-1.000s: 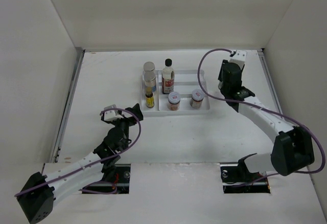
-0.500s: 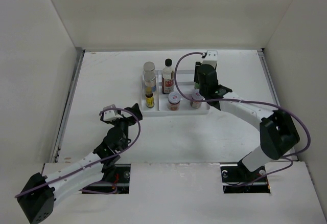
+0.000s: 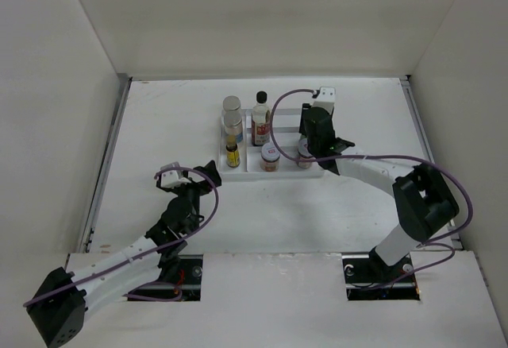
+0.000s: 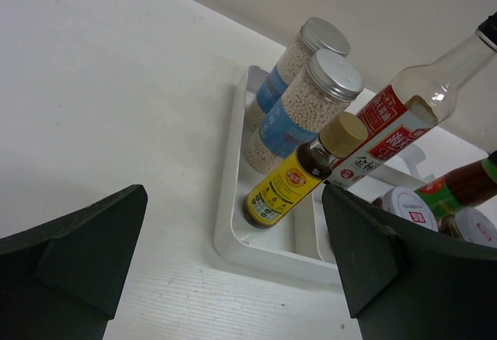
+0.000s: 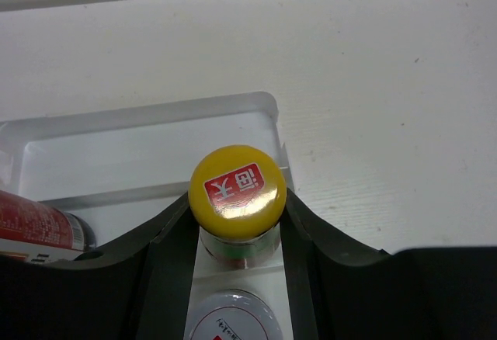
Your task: Organize the condiment bottles
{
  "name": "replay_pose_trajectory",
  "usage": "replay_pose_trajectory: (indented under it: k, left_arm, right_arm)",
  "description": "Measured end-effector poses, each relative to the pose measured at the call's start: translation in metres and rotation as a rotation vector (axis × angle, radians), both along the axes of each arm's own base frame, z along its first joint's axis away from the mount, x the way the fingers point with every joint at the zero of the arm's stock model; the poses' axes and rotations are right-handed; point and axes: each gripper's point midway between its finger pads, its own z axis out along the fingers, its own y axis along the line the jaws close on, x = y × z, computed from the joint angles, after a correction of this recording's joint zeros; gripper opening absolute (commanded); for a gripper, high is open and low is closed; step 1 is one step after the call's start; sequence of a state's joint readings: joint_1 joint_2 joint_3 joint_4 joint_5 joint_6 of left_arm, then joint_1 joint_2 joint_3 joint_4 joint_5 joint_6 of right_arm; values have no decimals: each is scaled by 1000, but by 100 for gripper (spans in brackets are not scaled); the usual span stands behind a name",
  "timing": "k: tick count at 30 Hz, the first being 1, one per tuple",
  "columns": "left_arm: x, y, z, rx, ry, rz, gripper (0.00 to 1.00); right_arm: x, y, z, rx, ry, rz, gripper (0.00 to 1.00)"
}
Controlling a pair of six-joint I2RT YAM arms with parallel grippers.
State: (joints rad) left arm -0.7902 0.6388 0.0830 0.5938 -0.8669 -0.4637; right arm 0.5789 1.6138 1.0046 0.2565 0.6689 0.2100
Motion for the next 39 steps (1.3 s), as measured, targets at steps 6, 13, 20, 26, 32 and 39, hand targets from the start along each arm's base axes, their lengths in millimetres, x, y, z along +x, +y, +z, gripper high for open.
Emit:
replay_pose_trajectory:
  k: [6,13,20,26,32,39]
  left_arm:
    - [0,-2,-3,-2,8,-7,100]
    - [1,-1,-6,1,19,-3,100]
    - [0,9,-15,27,77,54,100]
    - [11,35,-15,-14,160,181,100]
    - [25,62,-28,-110,277,209,100]
    - [18,74,-63,-159,440,189,100]
  right_arm:
    - [3,2,5,29,-30,-3,69]
    - [-3,-1,41,82,-100,-1,100]
    - [-46,-30,134,247,-301,-15,100]
    - [-85,-110,122,394,-377,-187,100]
    - [-98,-178,39,439,-251,-413,100]
    - [-99,-183,5,516,-178,-461,100]
